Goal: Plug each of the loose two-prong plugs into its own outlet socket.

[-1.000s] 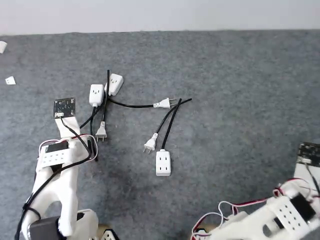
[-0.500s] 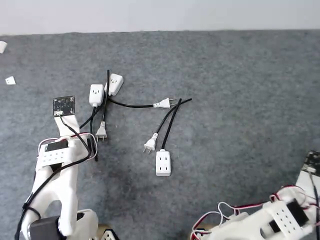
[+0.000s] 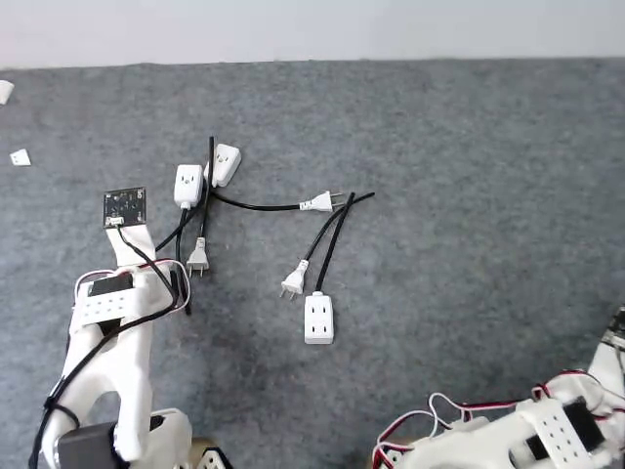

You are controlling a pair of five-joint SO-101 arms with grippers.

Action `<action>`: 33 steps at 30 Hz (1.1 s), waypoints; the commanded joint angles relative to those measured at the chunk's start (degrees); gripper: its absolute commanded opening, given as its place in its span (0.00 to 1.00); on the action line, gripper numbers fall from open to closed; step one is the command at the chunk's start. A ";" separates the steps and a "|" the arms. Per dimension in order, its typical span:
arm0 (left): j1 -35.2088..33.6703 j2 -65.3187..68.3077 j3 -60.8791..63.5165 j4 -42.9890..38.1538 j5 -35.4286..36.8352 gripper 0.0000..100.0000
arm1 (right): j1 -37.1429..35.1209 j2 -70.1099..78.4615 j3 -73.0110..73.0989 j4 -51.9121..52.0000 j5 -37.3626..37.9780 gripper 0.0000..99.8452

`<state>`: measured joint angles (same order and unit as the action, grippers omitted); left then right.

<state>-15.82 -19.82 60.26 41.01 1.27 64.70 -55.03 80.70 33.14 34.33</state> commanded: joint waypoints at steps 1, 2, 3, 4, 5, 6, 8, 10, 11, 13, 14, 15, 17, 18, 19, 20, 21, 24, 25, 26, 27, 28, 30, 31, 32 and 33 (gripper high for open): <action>-0.53 -0.09 -2.33 -1.14 -0.53 0.03 | 0.66 -1.10 -0.97 -1.01 -0.62 0.01; -0.53 -0.09 -2.33 -1.14 -0.53 0.03 | 0.57 -1.01 -0.88 -1.01 -0.62 0.01; -0.53 -0.09 -2.33 -1.14 -0.53 0.03 | 0.57 -0.48 -1.23 -1.01 -0.62 0.01; -0.53 -0.09 -2.33 -1.14 -0.53 0.03 | 0.57 0.31 -2.11 -1.10 -0.62 0.01; -0.53 -0.09 -2.33 -1.14 -0.53 0.03 | 0.57 1.54 -3.52 -0.92 -0.62 0.01; -0.53 -0.09 -2.33 -1.14 -0.53 0.03 | 0.66 3.12 -4.92 -0.92 -0.62 0.01; -0.53 -0.09 -2.33 -1.14 -0.53 0.03 | 0.92 7.60 -8.00 -0.48 -0.62 0.01; -0.53 -0.09 -2.33 -1.05 -0.53 0.03 | 0.66 12.97 -10.64 1.10 -0.35 0.01; -0.53 -0.09 -2.33 -1.05 -0.53 0.03 | 0.57 15.78 -11.52 1.36 -0.35 0.01; -0.53 -0.09 -2.33 -0.97 -0.53 0.03 | -0.48 20.62 -12.40 1.10 -0.26 0.02; -0.53 -0.09 -2.33 -0.97 -0.53 0.03 | -1.10 22.90 -12.48 0.04 -0.26 0.02; -0.53 -0.09 -2.33 -0.97 -0.53 0.03 | -1.54 24.92 -12.48 -1.45 -0.44 0.02; -0.53 -0.09 -2.33 -0.88 -0.53 0.03 | -1.54 28.00 -12.66 -4.35 -0.62 0.02; -0.53 -0.09 -2.33 -0.88 -0.53 0.03 | -1.54 29.14 -12.75 -5.32 -0.62 0.02; -0.53 -0.09 -2.33 -0.88 -0.53 0.03 | -1.54 29.93 -12.75 -5.85 -0.62 0.03; -0.53 -0.09 -2.33 -0.88 -0.53 0.03 | -1.54 30.37 -12.75 -5.93 -0.62 0.05; -0.53 -0.09 -2.33 -0.88 -0.53 0.03 | -1.54 30.55 -12.75 -5.93 -0.62 0.08; -0.53 -0.18 -2.33 -0.70 -0.53 0.03 | -1.45 30.55 -12.66 -5.93 -0.62 0.20; -0.53 -0.18 -2.33 -0.62 -0.53 0.03 | -1.45 30.55 -12.66 -5.93 -0.62 0.23; -0.53 -0.18 -2.59 0.09 -0.53 0.03 | -1.63 30.55 -12.66 -5.93 -0.62 0.26; -0.53 -0.18 -2.77 1.05 -0.62 0.04 | -1.71 30.55 -12.75 -5.93 -0.62 0.28; -0.53 -0.18 -2.86 1.58 -0.70 0.06 | -1.89 30.46 -12.84 -5.93 -0.62 0.28; -0.53 -0.18 -2.86 2.11 -1.58 0.12 | -1.89 30.46 -13.54 -5.76 -0.62 0.26; -0.53 -0.18 -2.86 2.37 -1.49 0.16 | -1.80 30.46 -14.24 -4.97 -0.70 0.25; -0.53 -0.18 -2.86 2.99 -1.49 0.19 | -1.71 30.46 -15.38 -3.65 -0.79 0.24; -0.53 -0.18 -2.86 3.25 -1.41 0.22 | -1.71 30.46 -16.88 -1.63 -1.23 0.24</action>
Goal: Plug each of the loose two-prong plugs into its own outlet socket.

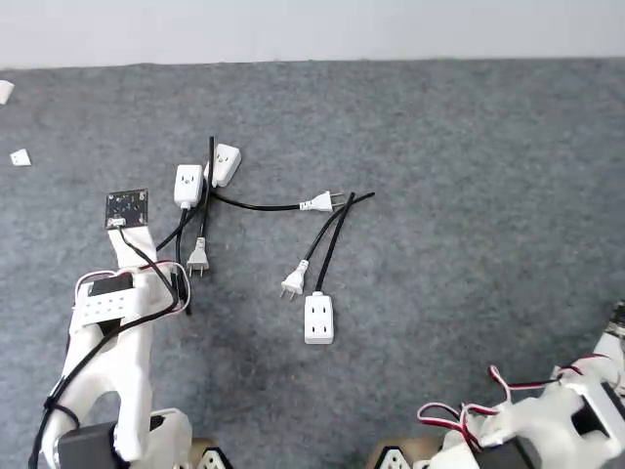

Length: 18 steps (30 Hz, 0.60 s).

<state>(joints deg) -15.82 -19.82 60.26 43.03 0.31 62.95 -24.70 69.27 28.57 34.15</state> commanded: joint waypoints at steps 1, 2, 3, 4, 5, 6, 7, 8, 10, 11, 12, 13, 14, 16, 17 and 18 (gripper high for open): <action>-0.44 -0.18 -2.86 1.32 -0.44 0.23 | 0.04 0.13 -7.56 5.49 -2.55 0.23; -0.35 -0.18 -2.86 1.41 -0.44 0.24 | -0.04 0.13 -10.02 8.66 -4.75 0.22; -0.35 -0.18 -2.86 1.41 -0.44 0.24 | -0.22 0.13 -12.75 12.00 -7.03 0.22; -0.35 -0.26 -2.86 1.41 -0.44 0.24 | -0.31 0.13 -16.00 15.69 -9.41 0.22; -0.35 -0.26 -2.86 1.41 -0.44 0.24 | -0.66 0.13 -19.43 19.91 -11.52 0.22; -0.35 -0.26 -2.86 1.41 -0.44 0.24 | -1.45 0.13 -23.12 24.48 -13.27 0.22; -0.35 -0.26 -2.86 1.49 -0.44 0.24 | -2.24 0.13 -26.81 29.41 -14.86 0.22; -0.44 -0.26 -2.86 1.49 -0.44 0.24 | -3.30 0.13 -30.15 34.15 -16.18 0.22; -0.53 -0.26 -2.86 1.67 -0.44 0.24 | -6.20 0.13 -36.13 42.15 -18.11 0.22; -0.53 -0.35 -2.86 1.67 -0.44 0.24 | -7.69 0.13 -38.59 45.05 -18.99 0.22; -0.53 -0.62 -2.77 1.67 -0.44 0.24 | -9.27 0.13 -40.44 47.16 -20.22 0.22; -0.53 -1.32 -2.42 1.67 -0.44 0.24 | -10.68 0.13 -41.67 48.75 -21.45 0.22; -0.53 -2.20 -2.07 1.67 -0.44 0.24 | -12.09 0.13 -42.55 49.89 -22.68 0.22; 0.18 -4.84 -0.22 1.49 -0.35 0.24 | -14.73 0.13 -43.08 51.38 -24.70 0.19; 1.41 -6.59 0.92 1.49 -0.35 0.24 | -15.87 0.04 -43.08 51.65 -25.41 0.16; 2.73 -8.62 2.07 1.67 -0.35 0.24 | -17.10 0.04 -42.81 51.74 -25.93 0.11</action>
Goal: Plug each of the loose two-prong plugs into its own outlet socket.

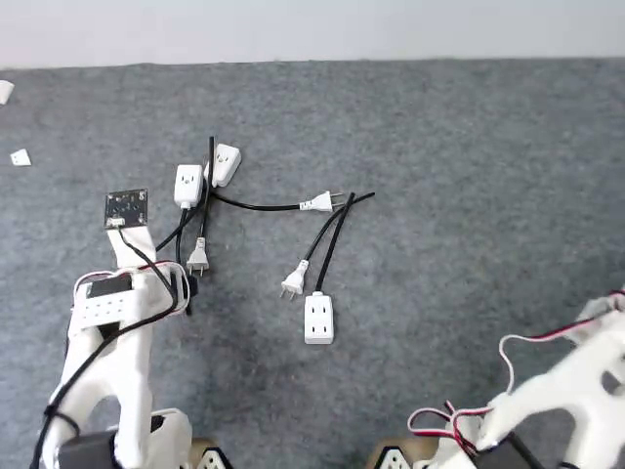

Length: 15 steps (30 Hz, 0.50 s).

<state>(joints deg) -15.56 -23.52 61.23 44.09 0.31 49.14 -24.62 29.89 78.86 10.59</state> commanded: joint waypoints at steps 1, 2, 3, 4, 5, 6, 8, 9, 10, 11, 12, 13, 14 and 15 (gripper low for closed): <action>3.87 -7.30 2.42 0.62 0.18 0.24 | -4.53 -0.04 -2.90 1.63 -2.90 0.07; 5.36 -9.85 3.65 0.62 1.49 0.24 | -5.93 -0.48 -1.85 2.07 -4.04 0.02; 6.77 -12.48 4.97 0.70 3.25 0.24 | -7.87 -1.45 -0.26 2.15 -5.10 0.00; 8.18 -15.21 6.11 0.79 5.27 0.24 | -10.24 -2.86 2.29 2.15 -5.89 0.02; 9.85 -17.67 6.99 1.67 7.21 0.24 | -12.70 -4.88 5.10 1.71 -6.51 0.02; 11.60 -19.78 7.34 3.43 8.62 0.24 | -15.16 -7.25 8.09 0.40 -6.51 0.01; 15.74 -23.47 7.16 8.00 10.37 0.24 | -17.80 -12.70 12.92 -2.59 -5.36 0.01; 18.11 -24.70 6.55 10.11 10.81 0.24 | -18.15 -15.69 15.03 -3.74 -5.01 0.01; 20.22 -25.58 5.76 11.78 11.16 0.24 | -19.12 -18.59 17.58 -5.23 -4.92 0.01; 22.24 -25.85 4.97 12.75 11.34 0.24 | -20.09 -20.97 20.48 -7.69 -5.01 0.01; 24.00 -25.76 4.18 13.01 11.25 0.24 | -21.14 -23.25 24.26 -10.42 -5.01 0.01; 25.58 -25.32 3.56 12.92 11.34 0.24 | -22.20 -25.10 28.66 -14.37 -5.01 0.01; 27.16 -24.62 2.86 12.92 11.52 0.24 | -23.60 -26.15 32.88 -18.33 -4.92 0.01; 29.01 -23.56 2.07 12.84 12.75 0.24 | -25.10 -26.68 36.40 -21.41 -4.66 0.01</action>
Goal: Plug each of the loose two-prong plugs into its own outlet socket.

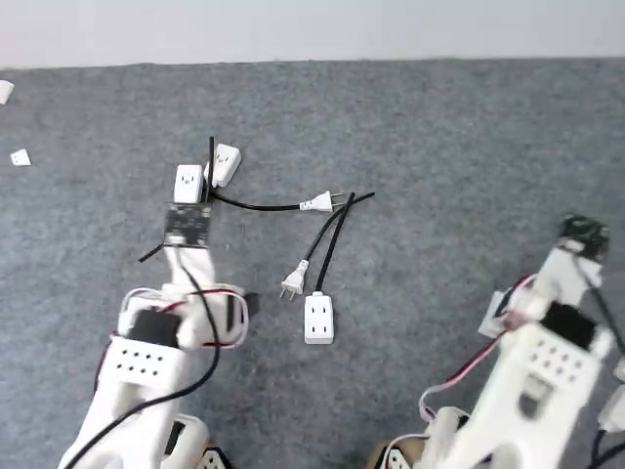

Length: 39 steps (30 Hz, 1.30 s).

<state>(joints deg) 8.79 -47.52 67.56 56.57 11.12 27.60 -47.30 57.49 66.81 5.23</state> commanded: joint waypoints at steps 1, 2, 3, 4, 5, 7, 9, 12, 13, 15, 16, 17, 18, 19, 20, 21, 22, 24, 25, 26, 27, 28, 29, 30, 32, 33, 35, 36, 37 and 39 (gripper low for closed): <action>6.15 1.67 -5.14 0.35 4.13 0.24 | -4.79 -4.09 10.64 -10.95 1.49 0.02; 7.65 3.25 -6.29 0.35 6.77 0.24 | -5.49 -4.09 11.08 -10.68 2.46 0.03; 8.97 5.10 -7.69 0.00 9.58 0.24 | -5.67 -4.00 11.16 -10.42 2.99 0.03; 10.37 7.12 -9.10 -0.62 12.22 0.24 | -5.85 -4.00 11.25 -10.59 2.64 0.04; 11.78 9.41 -10.51 -1.32 14.77 0.24 | -5.85 -4.00 11.34 -10.77 2.37 0.04; 15.30 14.07 -12.97 -2.81 18.29 0.24 | -5.85 -4.00 11.43 -11.30 2.29 0.04; 18.99 18.99 -15.25 -4.57 19.78 0.24 | -5.85 -4.00 11.52 -11.38 2.29 0.04; 22.95 26.55 -19.12 -6.68 22.15 0.24 | -5.85 -4.00 11.52 -11.47 2.29 0.04; 23.56 29.36 -20.53 -7.03 23.38 0.24 | -5.85 -4.00 11.52 -11.47 2.29 0.04; 23.56 35.25 -23.34 -7.30 25.23 0.24 | -5.85 -4.00 11.52 -11.47 2.29 0.04; 23.38 38.24 -24.48 -7.21 25.67 0.24 | -5.85 -4.00 11.52 -11.47 2.29 0.04; 23.03 40.88 -25.36 -7.12 25.76 0.24 | -5.85 -4.00 11.52 -11.47 2.29 0.04; 22.77 43.34 -26.33 -7.03 25.76 0.24 | -5.85 -4.00 11.52 -11.47 2.29 0.04; 22.68 45.45 -27.12 -7.03 25.76 0.24 | -5.85 -4.00 11.52 -11.47 2.29 0.04; 22.59 46.86 -28.00 -6.95 25.76 0.24 | -5.85 -4.00 11.52 -11.47 2.29 0.04; 22.68 47.21 -28.88 -5.89 25.85 0.23 | -5.85 -4.00 11.52 -11.56 2.29 0.04; 22.86 47.12 -29.23 -4.92 25.85 0.22 | -5.85 -4.00 11.52 -11.56 2.29 0.04; 23.12 47.12 -29.32 -3.96 25.85 0.17 | -5.85 -4.00 11.52 -11.56 2.29 0.04; 23.21 47.38 -29.32 -3.87 25.76 0.14 | -5.85 -4.00 11.52 -11.65 2.29 0.04; 23.21 47.56 -29.32 -3.87 25.58 0.11 | -5.85 -4.00 11.52 -11.82 2.20 0.04; 23.12 47.56 -29.32 -3.96 25.49 0.08 | -5.85 -4.00 11.60 -12.35 2.11 0.04; 23.12 47.56 -29.32 -4.04 25.41 0.05 | -5.85 -4.00 11.69 -12.62 2.02 0.04; 23.03 47.65 -29.32 -4.04 25.41 0.03 | -5.85 -4.00 11.96 -12.97 2.02 0.04; 22.95 47.65 -29.32 -3.87 25.14 0.01 | -5.85 -4.00 12.40 -13.67 2.20 0.04; 22.77 47.65 -28.97 -3.69 22.51 0.01 | -5.85 -4.00 12.75 -14.37 2.20 0.04; 22.68 47.21 -28.18 -3.69 21.45 0.01 | -5.85 -4.00 12.75 -14.37 2.20 0.04; 22.24 46.33 -26.95 -3.69 21.01 0.01 | -5.85 -4.00 12.75 -14.29 2.29 0.04; 21.89 45.19 -26.15 -3.69 20.84 0.01 | -5.85 -4.00 12.75 -14.29 2.29 0.04; 21.71 43.78 -25.01 -3.69 20.57 0.01 | -5.85 -4.00 12.75 -14.29 2.37 0.04; 21.71 39.47 -22.99 -3.78 20.40 0.01 | -5.85 -4.00 12.75 -14.29 2.37 0.04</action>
<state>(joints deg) 31.21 -2.24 42.95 51.91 32.48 22.33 -50.20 70.68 53.54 6.90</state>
